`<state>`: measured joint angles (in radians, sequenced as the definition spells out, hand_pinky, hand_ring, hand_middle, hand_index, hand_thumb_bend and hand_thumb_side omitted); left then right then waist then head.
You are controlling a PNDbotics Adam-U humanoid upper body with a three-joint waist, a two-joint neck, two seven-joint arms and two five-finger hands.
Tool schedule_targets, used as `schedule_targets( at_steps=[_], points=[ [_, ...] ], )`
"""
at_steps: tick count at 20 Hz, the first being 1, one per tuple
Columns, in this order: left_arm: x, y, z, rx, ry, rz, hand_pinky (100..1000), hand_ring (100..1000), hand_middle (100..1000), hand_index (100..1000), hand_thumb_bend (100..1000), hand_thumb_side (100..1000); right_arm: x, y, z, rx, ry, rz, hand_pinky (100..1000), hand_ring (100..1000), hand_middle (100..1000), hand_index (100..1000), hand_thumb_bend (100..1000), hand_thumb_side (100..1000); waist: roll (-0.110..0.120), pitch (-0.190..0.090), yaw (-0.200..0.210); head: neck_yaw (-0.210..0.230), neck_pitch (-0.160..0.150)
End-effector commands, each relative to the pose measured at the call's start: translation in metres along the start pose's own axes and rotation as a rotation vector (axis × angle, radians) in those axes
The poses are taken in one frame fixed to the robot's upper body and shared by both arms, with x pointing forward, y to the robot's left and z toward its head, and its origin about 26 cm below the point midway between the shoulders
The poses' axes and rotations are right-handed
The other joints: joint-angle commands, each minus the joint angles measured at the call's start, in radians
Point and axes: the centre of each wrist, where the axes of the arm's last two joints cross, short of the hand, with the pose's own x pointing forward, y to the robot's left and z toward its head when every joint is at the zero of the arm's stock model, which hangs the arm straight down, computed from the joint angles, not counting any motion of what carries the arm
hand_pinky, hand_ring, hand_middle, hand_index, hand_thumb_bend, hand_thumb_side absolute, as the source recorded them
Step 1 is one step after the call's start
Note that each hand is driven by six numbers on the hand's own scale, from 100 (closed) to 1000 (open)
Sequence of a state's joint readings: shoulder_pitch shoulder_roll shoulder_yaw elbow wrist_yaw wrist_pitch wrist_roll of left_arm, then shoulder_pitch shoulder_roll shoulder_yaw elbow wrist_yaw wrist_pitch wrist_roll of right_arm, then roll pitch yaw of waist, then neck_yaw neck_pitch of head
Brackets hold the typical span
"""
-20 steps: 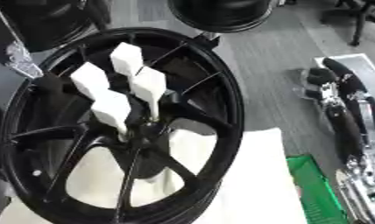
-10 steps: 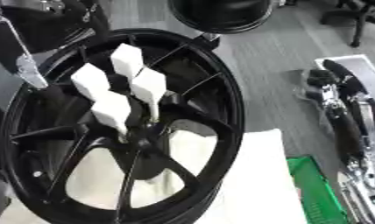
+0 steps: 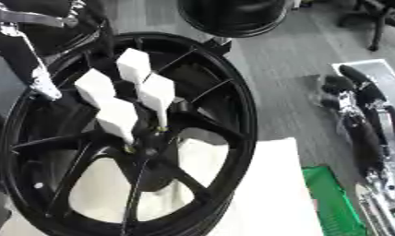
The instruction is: Pull the pin out of the wheel hub.
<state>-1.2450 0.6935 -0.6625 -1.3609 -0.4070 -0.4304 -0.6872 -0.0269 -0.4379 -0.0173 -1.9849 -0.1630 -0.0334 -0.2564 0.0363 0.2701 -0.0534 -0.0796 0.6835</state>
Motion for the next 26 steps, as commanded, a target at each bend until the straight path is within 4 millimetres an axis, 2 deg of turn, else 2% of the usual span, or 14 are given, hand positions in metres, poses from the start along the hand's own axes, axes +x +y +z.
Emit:
schedule_targets(
  at_steps=[1,11,23,26],
  points=[
    [-0.002,0.006,0.004,-0.215,-0.148,-0.180,826,822,747,802,738,536,0.007,-0.003,-0.004,0.017,-0.026,0.017,745,805,755,889,100,698,-0.002,-0.024,-0.001,0.007,-0.008],
    [-0.002,0.000,0.000,-0.214,-0.170,-0.158,814,816,744,795,712,426,0.007,-0.003,-0.004,0.019,-0.023,0.018,745,806,756,890,100,699,-0.003,-0.022,-0.003,0.011,-0.011],
    [-0.002,-0.009,-0.010,-0.235,-0.184,-0.147,800,806,733,781,659,335,0.008,-0.002,-0.005,0.018,-0.024,0.015,745,807,757,890,100,700,-0.004,-0.020,-0.008,0.017,-0.014],
    [-0.004,-0.012,-0.011,-0.242,-0.179,-0.142,792,800,722,776,602,283,0.008,-0.002,-0.005,0.019,-0.023,0.015,745,807,758,890,100,701,-0.005,-0.019,-0.009,0.019,-0.014]
  ],
)
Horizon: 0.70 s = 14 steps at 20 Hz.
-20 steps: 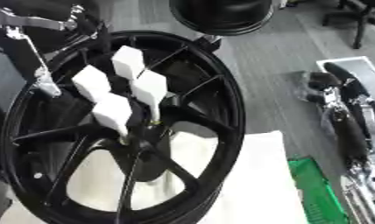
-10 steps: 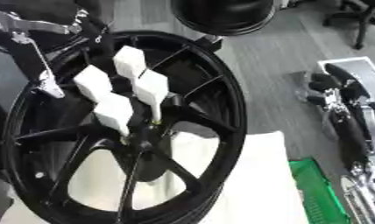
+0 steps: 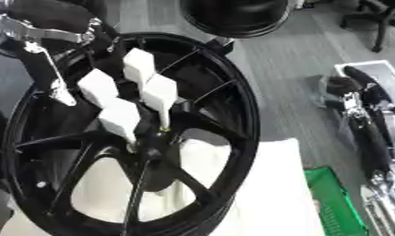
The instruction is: Pull the pin out of the wheel hub.
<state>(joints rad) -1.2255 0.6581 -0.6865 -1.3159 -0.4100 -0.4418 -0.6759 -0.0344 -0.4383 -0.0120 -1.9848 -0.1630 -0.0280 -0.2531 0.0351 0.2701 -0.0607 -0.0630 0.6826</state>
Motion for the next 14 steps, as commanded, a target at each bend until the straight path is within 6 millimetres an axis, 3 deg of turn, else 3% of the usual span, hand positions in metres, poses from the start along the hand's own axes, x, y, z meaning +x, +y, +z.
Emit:
schedule_targets(
  at_steps=[1,11,14],
  points=[
    [-0.0029,0.0057,0.0042,-0.226,-0.147,-0.178,790,798,719,773,587,273,0.0065,-0.0038,-0.0031,0.011,-0.022,0.017,746,807,758,890,100,701,-0.004,-0.018,-0.001,0.003,-0.013],
    [-0.0046,0.0047,0.0078,-0.196,-0.134,-0.115,719,707,589,598,345,107,0.0064,-0.0039,-0.0029,0.011,-0.020,0.021,746,809,759,891,100,703,-0.004,-0.018,-0.001,0.004,-0.010],
    [-0.0039,0.0061,0.0103,-0.179,-0.130,-0.086,691,675,557,540,316,110,0.0062,-0.0040,-0.0026,0.010,-0.016,0.025,746,810,760,892,100,705,-0.004,-0.018,0.000,0.004,-0.009]
  ],
)
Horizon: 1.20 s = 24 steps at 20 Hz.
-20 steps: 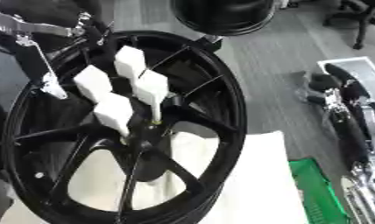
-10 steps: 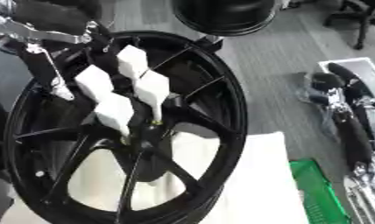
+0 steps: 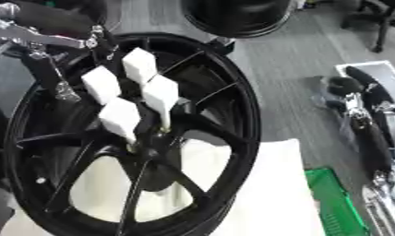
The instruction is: Pull the pin out of the wheel hub.
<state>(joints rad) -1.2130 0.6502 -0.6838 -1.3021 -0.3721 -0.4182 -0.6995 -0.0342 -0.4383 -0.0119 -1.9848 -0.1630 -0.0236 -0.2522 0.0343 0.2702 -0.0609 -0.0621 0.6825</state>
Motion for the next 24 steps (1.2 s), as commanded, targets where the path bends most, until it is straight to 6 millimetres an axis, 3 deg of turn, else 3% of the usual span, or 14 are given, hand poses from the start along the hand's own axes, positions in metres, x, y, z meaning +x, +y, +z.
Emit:
schedule_targets(
  at_steps=[1,9,15,19,24],
  points=[
    [-0.001,0.013,0.014,-0.166,-0.120,-0.142,680,663,545,512,302,116,0.006,-0.004,-0.003,0.009,-0.020,0.025,746,810,760,892,100,705,-0.003,-0.018,0.000,0.003,-0.009],
    [0.000,0.028,0.035,-0.081,-0.091,-0.079,636,599,488,336,260,162,0.006,-0.005,-0.002,0.007,-0.019,0.028,747,811,761,892,100,702,-0.002,-0.021,0.003,0.004,-0.008],
    [0.000,0.047,0.067,0.024,-0.054,-0.034,622,585,476,325,221,158,0.006,-0.005,-0.002,0.001,-0.019,0.027,747,811,761,892,100,701,-0.003,-0.021,0.007,0.000,-0.007],
    [-0.004,0.058,0.103,0.128,-0.006,0.025,616,577,474,327,154,145,0.005,-0.007,-0.001,-0.008,-0.017,0.029,747,811,761,892,100,699,-0.004,-0.022,0.016,-0.009,-0.002],
    [-0.006,0.052,0.176,0.255,0.081,0.114,616,574,475,333,146,138,0.005,-0.009,-0.001,-0.022,-0.021,0.036,747,811,761,893,100,696,0.001,-0.019,0.024,-0.020,0.009]
  ],
)
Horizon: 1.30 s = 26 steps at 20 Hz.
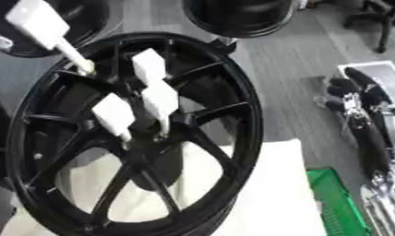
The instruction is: Pull the pin out of the wheel hub.
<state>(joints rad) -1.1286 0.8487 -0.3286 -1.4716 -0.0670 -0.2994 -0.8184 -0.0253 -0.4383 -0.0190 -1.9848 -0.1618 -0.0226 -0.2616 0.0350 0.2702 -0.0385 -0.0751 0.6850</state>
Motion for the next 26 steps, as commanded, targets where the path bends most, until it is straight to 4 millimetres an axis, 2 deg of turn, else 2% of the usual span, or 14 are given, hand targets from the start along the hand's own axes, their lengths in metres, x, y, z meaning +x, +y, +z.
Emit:
schedule_targets(
  at_steps=[1,6,11,14,21,23,26],
  points=[
    [0.006,0.021,0.052,-0.003,0.022,-0.078,616,574,475,335,145,138,0.007,-0.007,-0.003,-0.008,-0.030,0.031,747,811,761,893,100,696,0.001,-0.018,0.003,-0.008,0.010],
    [0.009,0.005,0.099,0.058,0.118,-0.044,612,571,474,336,135,130,0.007,-0.009,-0.003,-0.020,-0.034,0.035,747,811,761,893,100,692,0.003,-0.016,0.010,0.000,0.011],
    [0.002,-0.014,0.139,0.141,0.248,0.011,609,566,472,337,114,127,0.006,-0.011,-0.002,-0.033,-0.034,0.042,747,812,761,893,100,690,0.005,-0.016,0.020,0.019,0.012],
    [-0.005,-0.027,0.157,0.155,0.337,0.031,616,570,470,339,154,124,0.006,-0.013,-0.002,-0.041,-0.036,0.047,747,812,761,893,100,687,0.007,-0.017,0.027,0.024,0.019],
    [-0.014,-0.060,0.177,0.161,0.497,0.019,636,580,471,362,189,119,0.005,-0.017,0.000,-0.062,-0.039,0.051,747,812,761,893,100,681,0.008,-0.022,0.041,0.047,0.031],
    [-0.015,-0.071,0.177,0.148,0.511,0.026,652,597,505,420,235,112,0.005,-0.018,0.000,-0.067,-0.037,0.054,747,812,762,893,100,682,0.008,-0.023,0.045,0.050,0.034],
    [-0.016,-0.084,0.176,0.119,0.516,0.052,676,624,546,469,246,103,0.004,-0.018,0.001,-0.067,-0.034,0.056,747,813,762,894,100,681,0.006,-0.025,0.048,0.054,0.035]
  ],
)
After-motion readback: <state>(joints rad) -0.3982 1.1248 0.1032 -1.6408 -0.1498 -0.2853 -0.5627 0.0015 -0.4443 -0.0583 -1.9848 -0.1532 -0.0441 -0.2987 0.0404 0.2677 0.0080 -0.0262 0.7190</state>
